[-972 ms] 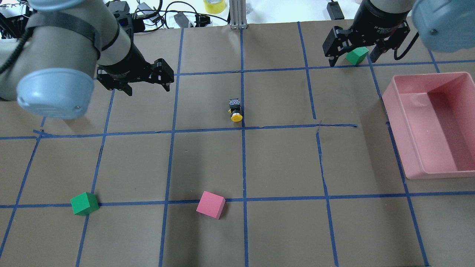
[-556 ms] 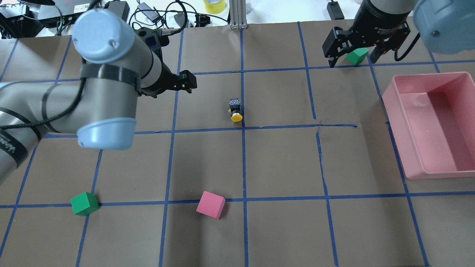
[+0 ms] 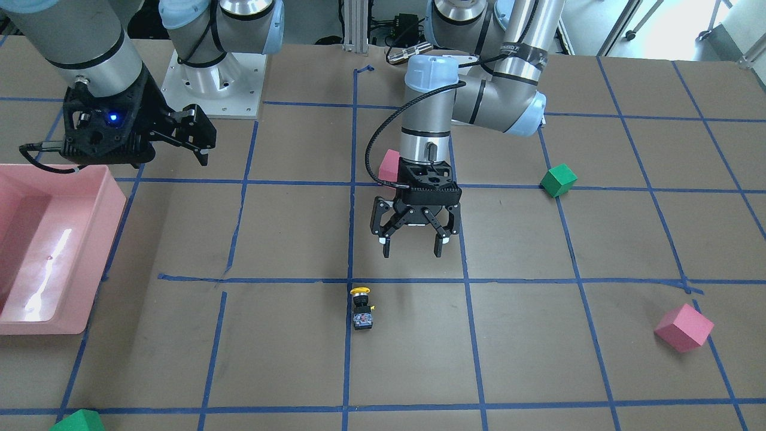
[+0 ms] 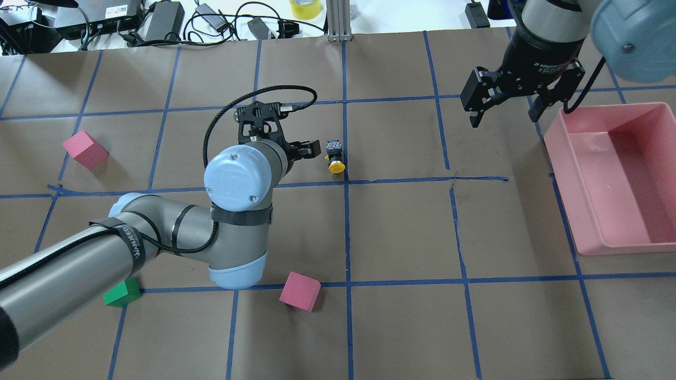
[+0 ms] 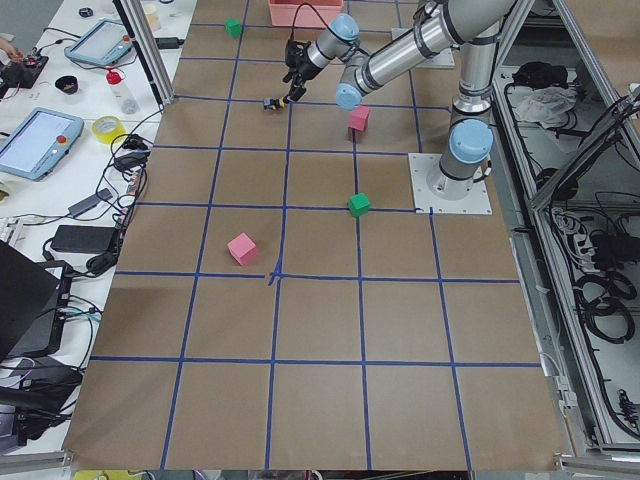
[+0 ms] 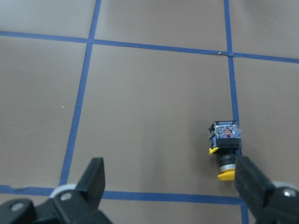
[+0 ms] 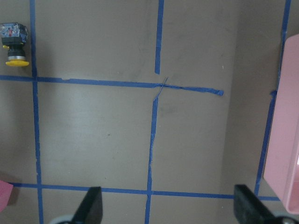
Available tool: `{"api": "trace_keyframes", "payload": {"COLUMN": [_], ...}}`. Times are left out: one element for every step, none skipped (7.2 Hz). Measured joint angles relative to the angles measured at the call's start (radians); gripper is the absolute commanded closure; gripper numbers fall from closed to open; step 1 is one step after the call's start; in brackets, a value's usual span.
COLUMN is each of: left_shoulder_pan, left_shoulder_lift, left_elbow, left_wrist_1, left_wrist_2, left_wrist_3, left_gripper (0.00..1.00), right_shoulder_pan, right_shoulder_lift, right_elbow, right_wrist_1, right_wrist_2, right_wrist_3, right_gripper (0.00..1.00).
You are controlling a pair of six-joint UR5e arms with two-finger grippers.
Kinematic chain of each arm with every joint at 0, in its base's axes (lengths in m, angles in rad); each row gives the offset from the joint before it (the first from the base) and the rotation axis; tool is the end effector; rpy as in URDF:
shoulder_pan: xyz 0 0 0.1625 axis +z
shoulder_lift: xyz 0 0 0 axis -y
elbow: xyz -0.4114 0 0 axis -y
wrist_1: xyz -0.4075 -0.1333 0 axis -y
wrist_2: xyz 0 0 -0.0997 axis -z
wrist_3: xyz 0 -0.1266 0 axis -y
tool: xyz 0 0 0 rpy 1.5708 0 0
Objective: Align button upright
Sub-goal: 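Lower the left gripper and grasp the button by its yellow cap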
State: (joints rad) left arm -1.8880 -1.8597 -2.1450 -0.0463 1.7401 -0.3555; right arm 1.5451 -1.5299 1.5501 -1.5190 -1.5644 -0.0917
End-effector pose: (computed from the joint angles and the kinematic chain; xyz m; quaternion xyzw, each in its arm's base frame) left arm -0.2740 -0.4757 0.2100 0.0455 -0.9417 0.3318 0.0313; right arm 0.1208 -0.5178 0.4319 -0.0329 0.9988 0.0357 0.0053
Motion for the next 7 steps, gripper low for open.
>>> {"api": "trace_keyframes", "payload": {"left_shoulder_pan": [-0.049, -0.088, -0.119, -0.143, -0.158, -0.165, -0.168], "left_shoulder_lift": [-0.048, -0.093, -0.136, -0.175, -0.215, -0.251, -0.28], "left_elbow": [0.002, 0.011, 0.027, 0.046, 0.072, 0.1, 0.122], "left_wrist_1": [0.041, 0.068, 0.079, 0.083, 0.085, 0.087, 0.095], "left_wrist_2": [0.05, 0.093, 0.127, 0.153, 0.168, 0.176, 0.181], "left_wrist_3": [-0.048, -0.096, -0.134, -0.161, -0.174, -0.177, -0.174], "left_gripper": [0.05, 0.11, 0.14, 0.14, 0.18, 0.19, 0.19], "right_shoulder_pan": [0.001, 0.001, 0.001, 0.002, 0.002, 0.004, 0.007], "right_shoulder_lift": [-0.002, -0.003, -0.004, -0.004, -0.004, -0.004, -0.004], "right_elbow": [0.001, 0.001, 0.001, 0.001, 0.0, 0.0, -0.001], "right_wrist_1": [0.01, 0.022, 0.039, 0.048, 0.052, 0.053, 0.054], "right_wrist_2": [0.003, 0.004, 0.005, 0.005, 0.005, 0.003, -0.001], "right_wrist_3": [0.001, 0.001, 0.001, 0.002, 0.002, 0.002, 0.002], "right_gripper": [0.0, 0.0, 0.0, 0.0, 0.0, 0.0, 0.0]}}
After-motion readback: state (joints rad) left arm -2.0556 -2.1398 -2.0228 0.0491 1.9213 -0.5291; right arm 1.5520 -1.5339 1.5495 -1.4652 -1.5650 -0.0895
